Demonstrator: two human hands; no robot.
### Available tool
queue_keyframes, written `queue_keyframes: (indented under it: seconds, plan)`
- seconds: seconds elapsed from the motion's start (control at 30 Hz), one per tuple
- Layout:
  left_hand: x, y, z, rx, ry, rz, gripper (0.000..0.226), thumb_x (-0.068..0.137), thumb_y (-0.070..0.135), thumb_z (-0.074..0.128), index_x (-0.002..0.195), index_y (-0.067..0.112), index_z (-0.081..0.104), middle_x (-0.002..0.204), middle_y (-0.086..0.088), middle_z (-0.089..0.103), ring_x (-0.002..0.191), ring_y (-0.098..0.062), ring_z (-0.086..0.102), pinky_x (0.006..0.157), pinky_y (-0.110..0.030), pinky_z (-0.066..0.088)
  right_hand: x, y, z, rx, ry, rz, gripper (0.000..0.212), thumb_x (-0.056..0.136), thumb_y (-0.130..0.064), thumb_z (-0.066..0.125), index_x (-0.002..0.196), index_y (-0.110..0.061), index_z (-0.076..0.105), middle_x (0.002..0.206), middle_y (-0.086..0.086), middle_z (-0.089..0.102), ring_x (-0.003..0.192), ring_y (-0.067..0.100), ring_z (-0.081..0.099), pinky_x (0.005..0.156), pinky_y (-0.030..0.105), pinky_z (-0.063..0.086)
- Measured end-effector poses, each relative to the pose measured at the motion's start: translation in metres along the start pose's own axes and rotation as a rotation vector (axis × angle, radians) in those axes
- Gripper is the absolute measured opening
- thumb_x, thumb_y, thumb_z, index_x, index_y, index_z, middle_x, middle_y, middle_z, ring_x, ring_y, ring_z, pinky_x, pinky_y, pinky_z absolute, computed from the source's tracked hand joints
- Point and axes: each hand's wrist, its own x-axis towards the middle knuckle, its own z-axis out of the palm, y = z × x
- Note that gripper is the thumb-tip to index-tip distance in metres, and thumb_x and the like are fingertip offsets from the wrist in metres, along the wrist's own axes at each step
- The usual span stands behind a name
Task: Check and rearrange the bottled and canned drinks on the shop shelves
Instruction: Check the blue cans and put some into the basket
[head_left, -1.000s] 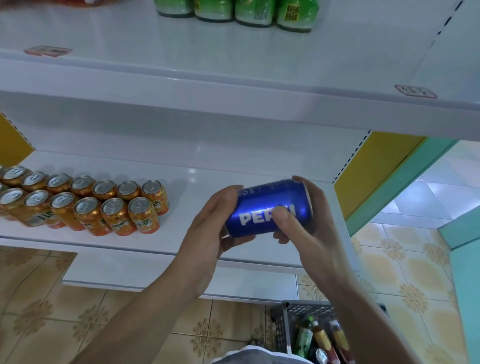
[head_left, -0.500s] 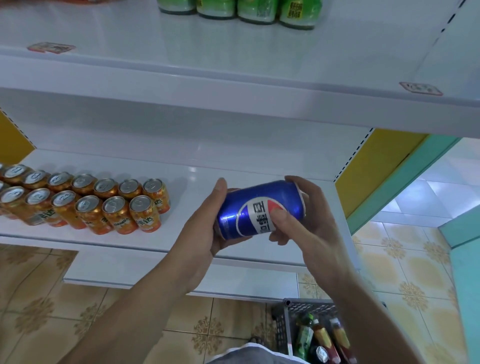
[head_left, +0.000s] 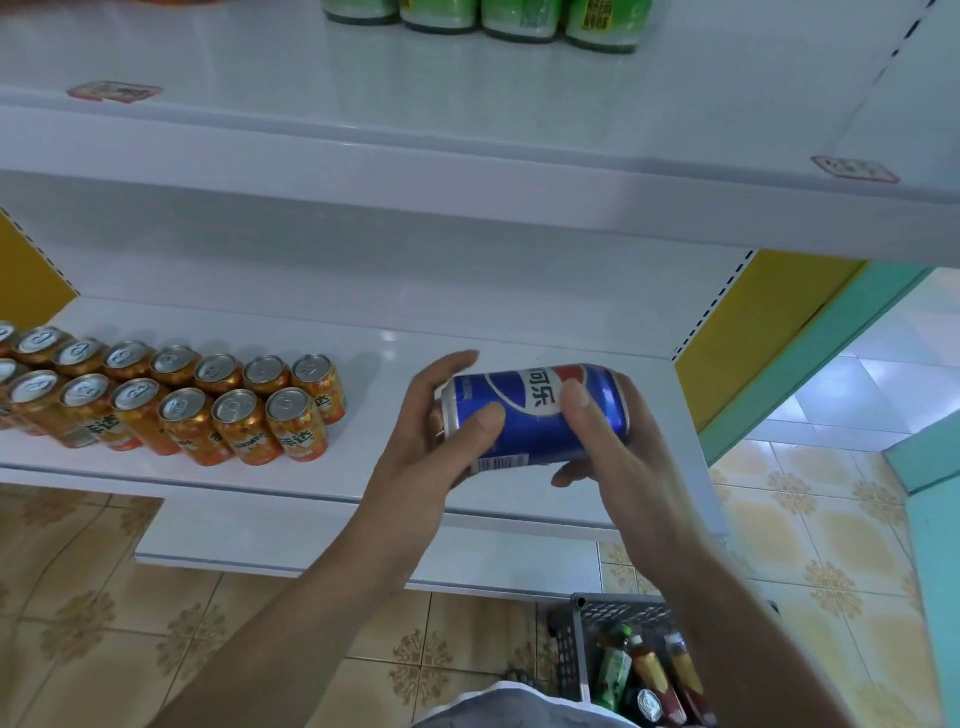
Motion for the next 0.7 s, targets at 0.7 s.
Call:
queue_keyframes:
  seconds: [0.7]
  plan:
    - [0.014,-0.046,0.036,-0.801,-0.07,-0.498,0.047,0.09,0.04,0.047,0.125,0.011,0.059,0.115,-0.011,0.065,0.112,-0.024,0.057,0.114,-0.031,0.031,-0.015,-0.005,0.0,-0.531,0.131,-0.35,0.071,0.057,-0.066,0.076,0.12,-0.051,0.045,0.114,-0.027,0.053,0.098,-0.004,0.058,0.07,0.02,0.051]
